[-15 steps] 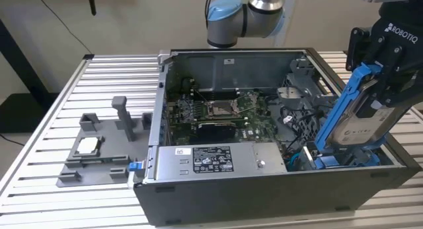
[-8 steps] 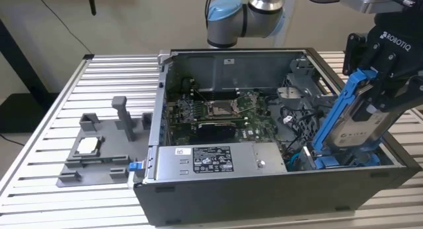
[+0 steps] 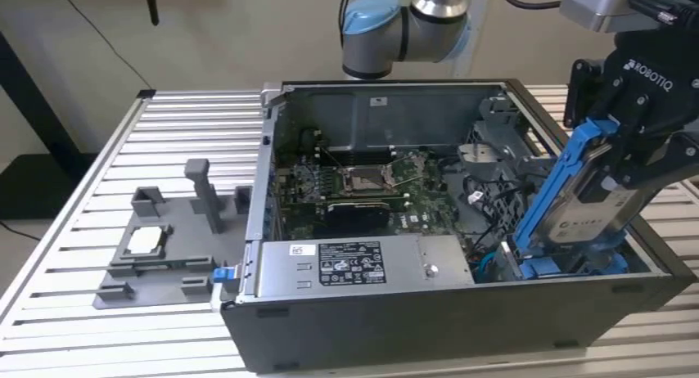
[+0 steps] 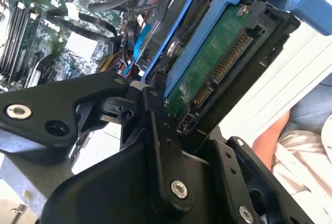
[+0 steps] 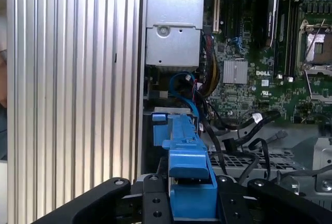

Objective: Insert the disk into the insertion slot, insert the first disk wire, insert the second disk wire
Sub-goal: 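Insert the disk into the insertion slot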

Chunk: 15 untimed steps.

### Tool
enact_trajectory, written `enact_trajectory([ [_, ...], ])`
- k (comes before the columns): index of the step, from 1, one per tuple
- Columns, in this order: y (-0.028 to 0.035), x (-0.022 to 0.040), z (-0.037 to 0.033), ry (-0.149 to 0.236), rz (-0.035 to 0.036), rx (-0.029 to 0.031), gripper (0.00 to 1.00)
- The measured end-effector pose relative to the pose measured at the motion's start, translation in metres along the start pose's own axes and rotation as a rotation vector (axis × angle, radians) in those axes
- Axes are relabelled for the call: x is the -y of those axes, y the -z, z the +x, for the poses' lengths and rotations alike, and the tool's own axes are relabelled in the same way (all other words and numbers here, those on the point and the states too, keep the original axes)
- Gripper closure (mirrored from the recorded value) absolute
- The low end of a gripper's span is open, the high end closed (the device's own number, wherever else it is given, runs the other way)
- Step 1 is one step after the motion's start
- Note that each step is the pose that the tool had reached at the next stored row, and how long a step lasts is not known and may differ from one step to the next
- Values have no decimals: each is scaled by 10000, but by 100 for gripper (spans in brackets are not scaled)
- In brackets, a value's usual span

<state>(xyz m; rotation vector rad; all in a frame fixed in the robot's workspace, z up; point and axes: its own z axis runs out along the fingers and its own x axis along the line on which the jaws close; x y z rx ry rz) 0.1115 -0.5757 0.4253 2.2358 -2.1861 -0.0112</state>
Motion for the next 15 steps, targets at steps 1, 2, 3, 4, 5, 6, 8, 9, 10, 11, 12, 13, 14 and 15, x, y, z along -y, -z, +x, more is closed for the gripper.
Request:
enact_trajectory([
  [1, -7, 2, 0, -14, 0, 0, 67],
  [2, -14, 3, 0, -25, 0, 1, 67],
  [3, -23, 4, 0, -33, 0, 0, 67],
  [4, -34, 5, 0, -39, 0, 0, 67],
  [5, -45, 7, 0, -44, 0, 0, 67],
  [6, -55, 7, 0, -50, 1, 2, 67],
  [8, -74, 8, -1, -59, 2, 0, 67],
  [9, -81, 8, -2, -64, 2, -2, 67],
  [10, -89, 9, -3, -67, 3, -2, 67],
  [11, -97, 10, -4, -70, 5, 3, 67],
  [12, -103, 11, -3, -72, 7, 3, 67],
  [13, -108, 13, -4, -75, 10, 2, 67],
  [14, -114, 14, -4, -77, 11, 2, 67],
  [15, -123, 15, -4, -81, 13, 2, 67],
])
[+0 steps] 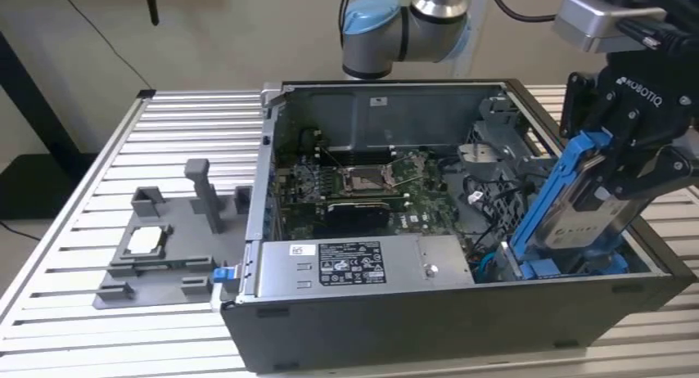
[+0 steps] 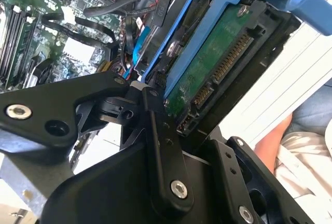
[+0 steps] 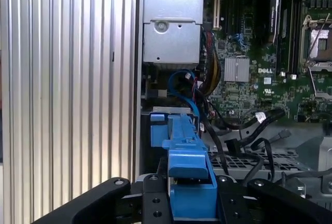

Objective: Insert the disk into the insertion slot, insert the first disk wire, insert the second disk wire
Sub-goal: 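Insert the disk into the insertion slot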

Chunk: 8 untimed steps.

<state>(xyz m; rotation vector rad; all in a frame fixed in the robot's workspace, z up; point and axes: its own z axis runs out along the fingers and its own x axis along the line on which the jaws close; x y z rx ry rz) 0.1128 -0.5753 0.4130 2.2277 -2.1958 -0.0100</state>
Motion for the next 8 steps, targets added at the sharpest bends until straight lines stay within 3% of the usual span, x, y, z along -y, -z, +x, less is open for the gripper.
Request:
enact_trajectory([
  [8, -87, 11, -8, -30, -1, 0, 67],
])
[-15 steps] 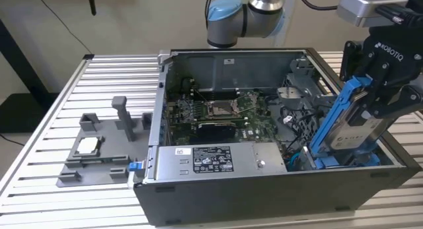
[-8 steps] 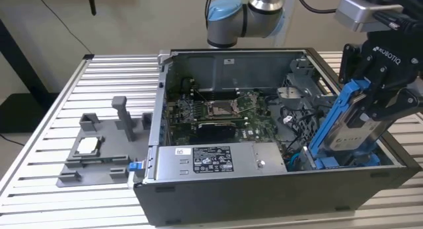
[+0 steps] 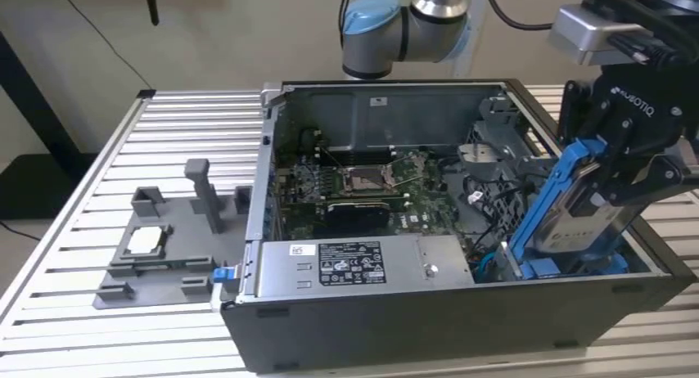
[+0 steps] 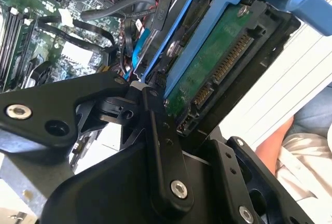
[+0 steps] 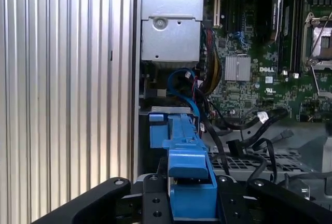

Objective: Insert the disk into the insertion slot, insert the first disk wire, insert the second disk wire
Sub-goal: 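Insert the disk into the insertion slot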

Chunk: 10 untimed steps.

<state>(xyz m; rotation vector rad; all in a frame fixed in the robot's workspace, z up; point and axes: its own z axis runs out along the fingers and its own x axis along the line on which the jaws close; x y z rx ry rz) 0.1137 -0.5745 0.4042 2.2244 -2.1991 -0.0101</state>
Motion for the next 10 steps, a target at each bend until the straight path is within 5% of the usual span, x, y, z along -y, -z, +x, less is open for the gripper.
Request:
enact_trajectory([
  [10, -195, 19, -3, -26, 1, -1, 67],
])
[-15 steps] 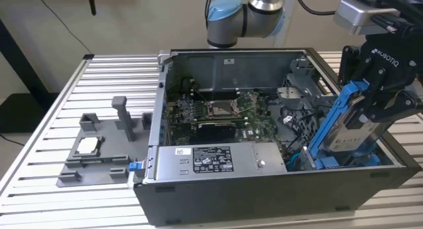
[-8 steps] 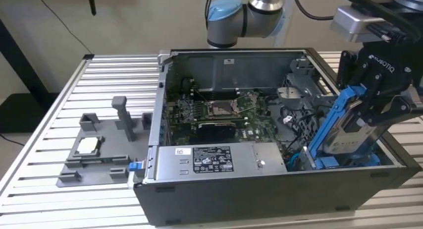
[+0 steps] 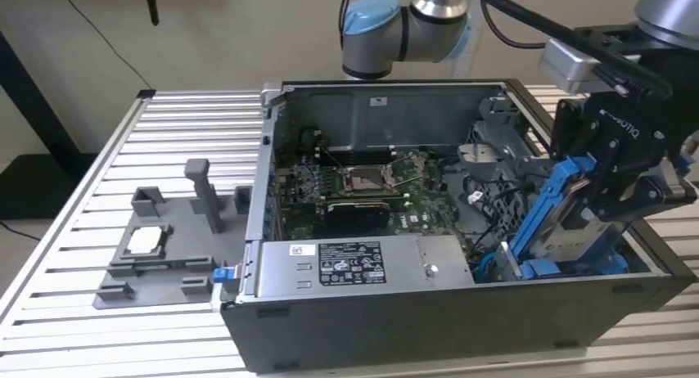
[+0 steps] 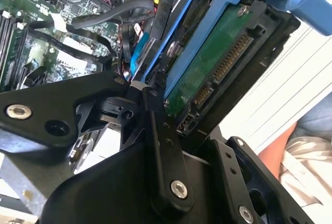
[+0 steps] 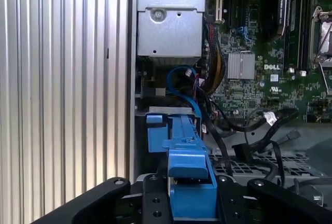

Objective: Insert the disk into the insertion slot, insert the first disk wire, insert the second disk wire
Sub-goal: 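Insert the disk into the insertion slot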

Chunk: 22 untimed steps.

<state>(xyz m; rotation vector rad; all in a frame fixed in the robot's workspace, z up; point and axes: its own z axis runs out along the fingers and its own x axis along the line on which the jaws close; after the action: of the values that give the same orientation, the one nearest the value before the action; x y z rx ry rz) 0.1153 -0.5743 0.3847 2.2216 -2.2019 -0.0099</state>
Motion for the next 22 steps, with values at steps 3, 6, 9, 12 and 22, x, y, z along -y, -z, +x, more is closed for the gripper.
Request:
enact_trajectory([
  [3, -55, 2, 0, -4, 0, 0, 67],
  [6, -110, 3, -1, -8, 0, 1, 67],
  [9, -159, 4, -1, -11, 0, -10, 67],
  [12, -215, 4, -2, -14, 0, 8, 67],
  [22, -261, 5, -1, -15, 0, 0, 67],
])
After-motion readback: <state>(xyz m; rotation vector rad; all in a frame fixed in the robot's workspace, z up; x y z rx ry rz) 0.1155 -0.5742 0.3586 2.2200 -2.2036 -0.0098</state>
